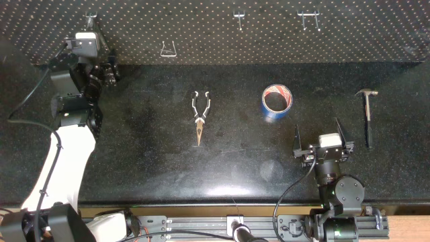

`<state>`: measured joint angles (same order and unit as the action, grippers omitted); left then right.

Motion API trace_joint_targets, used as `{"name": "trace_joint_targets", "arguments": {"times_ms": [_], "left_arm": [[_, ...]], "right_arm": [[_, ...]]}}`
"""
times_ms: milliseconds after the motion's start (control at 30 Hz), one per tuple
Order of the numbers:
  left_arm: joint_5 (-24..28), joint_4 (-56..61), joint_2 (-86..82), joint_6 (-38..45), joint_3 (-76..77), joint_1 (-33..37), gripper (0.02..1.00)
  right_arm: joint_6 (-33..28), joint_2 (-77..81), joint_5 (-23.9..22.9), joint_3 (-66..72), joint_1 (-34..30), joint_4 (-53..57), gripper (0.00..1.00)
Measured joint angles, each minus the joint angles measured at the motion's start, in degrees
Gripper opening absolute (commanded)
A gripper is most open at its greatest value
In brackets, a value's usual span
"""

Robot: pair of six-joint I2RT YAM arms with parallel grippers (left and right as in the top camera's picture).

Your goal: Place Tools Onto Pegboard

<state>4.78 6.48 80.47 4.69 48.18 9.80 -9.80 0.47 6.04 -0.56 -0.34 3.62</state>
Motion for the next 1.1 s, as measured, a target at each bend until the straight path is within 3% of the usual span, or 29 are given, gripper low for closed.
{"name": "trace_joint_targets", "arguments": {"times_ms": [167, 333, 367, 600, 900, 1033, 1100], "left_arm": [[0.0, 0.1, 0.0, 0.1, 0.0, 0.0, 0.807], [0.0, -1.5, -0.2, -2.2, 0.1, 0.0, 0.996], [0.0, -2.0, -0.3, -2.5, 0.1, 0.0, 0.996], [8.5, -20.9, -12.4, -7.8, 0.7, -0.5, 0.996], [13.4, -47.6, -33.3, -12.7, 1.1, -6.4, 0.996], [16.8, -58.9, -31.4, -17.1, 2.3, -8.1, 0.996], [17.1, -63.1, -25.2, -19.5, 6.4, -12.8, 0.996]], "right_arm": [[0.0, 0.0, 0.0, 0.0, 0.0, 0.0, 0.963], [0.0, 0.0, 0.0, 0.0, 0.0, 0.0, 0.963], [0.0, 0.0, 0.0, 0.0, 0.0, 0.0, 0.963], [0.0, 0.0, 0.0, 0.0, 0.0, 0.0, 0.963], [0.0, 0.0, 0.0, 0.0, 0.0, 0.0, 0.963], [0.0, 0.0, 0.0, 0.0, 0.0, 0.0, 0.963], [0.0, 0.0, 0.0, 0.0, 0.0, 0.0, 0.963]]}}
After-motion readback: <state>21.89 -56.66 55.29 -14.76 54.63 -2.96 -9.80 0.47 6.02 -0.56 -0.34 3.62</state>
